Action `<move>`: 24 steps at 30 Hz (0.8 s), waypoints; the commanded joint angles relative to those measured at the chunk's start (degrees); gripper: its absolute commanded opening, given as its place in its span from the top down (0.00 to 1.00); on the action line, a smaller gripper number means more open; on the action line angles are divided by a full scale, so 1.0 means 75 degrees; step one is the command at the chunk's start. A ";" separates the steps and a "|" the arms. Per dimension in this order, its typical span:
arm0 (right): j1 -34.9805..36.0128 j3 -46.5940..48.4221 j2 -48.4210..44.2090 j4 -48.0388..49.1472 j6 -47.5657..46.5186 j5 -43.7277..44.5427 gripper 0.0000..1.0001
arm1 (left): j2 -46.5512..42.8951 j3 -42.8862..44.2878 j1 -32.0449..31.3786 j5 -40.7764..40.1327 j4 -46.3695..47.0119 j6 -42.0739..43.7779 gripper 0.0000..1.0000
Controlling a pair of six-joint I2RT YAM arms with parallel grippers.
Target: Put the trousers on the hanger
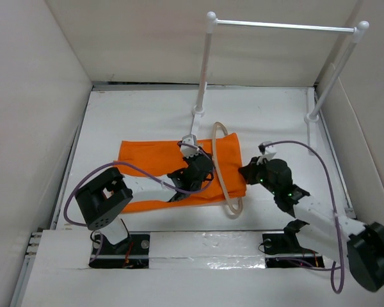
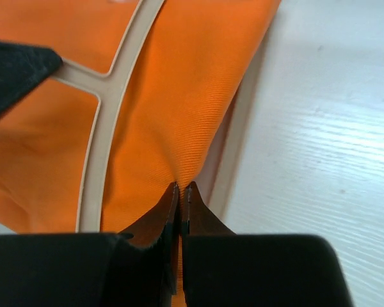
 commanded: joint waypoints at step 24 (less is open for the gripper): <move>-0.5093 0.0327 -0.2355 -0.2412 -0.0878 -0.1384 1.00 | -0.2122 -0.0533 0.0194 0.0327 -0.1172 0.2553 1.00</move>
